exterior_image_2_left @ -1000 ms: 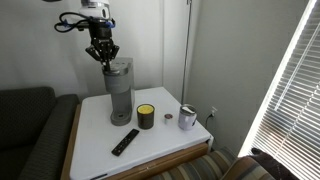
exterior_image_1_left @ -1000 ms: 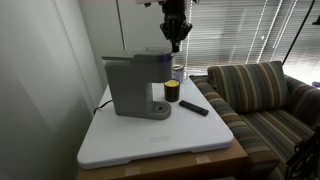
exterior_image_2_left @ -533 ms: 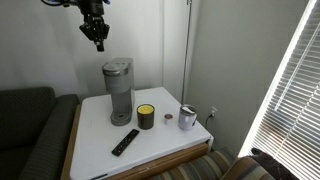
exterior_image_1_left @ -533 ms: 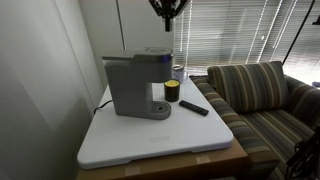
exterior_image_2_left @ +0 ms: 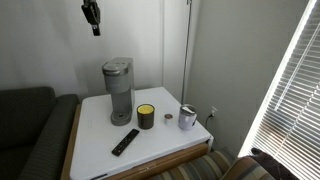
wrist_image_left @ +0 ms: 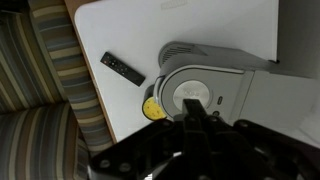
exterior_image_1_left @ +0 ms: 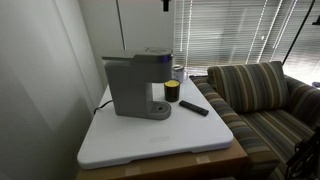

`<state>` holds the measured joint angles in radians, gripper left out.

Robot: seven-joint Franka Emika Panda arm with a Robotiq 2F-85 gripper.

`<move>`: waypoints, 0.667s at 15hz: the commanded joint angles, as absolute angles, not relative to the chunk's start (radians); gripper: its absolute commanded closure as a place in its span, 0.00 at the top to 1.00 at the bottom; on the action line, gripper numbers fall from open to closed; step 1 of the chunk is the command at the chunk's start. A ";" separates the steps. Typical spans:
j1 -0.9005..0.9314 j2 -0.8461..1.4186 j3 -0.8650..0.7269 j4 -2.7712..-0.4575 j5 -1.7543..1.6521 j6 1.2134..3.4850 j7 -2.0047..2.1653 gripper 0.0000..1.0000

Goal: Close the coffeemaker

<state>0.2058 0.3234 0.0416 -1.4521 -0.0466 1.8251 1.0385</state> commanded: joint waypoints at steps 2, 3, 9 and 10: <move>0.183 0.351 0.064 -1.370 -0.033 1.766 0.774 0.00; 0.183 0.354 0.064 -1.359 -0.033 1.760 0.716 0.00; 0.190 0.364 0.066 -1.306 -0.041 1.728 0.383 0.47; 0.189 0.369 0.070 -1.290 -0.038 1.714 0.329 0.55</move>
<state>0.2059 0.3375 0.0500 -1.3579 -0.0466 1.7686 0.4732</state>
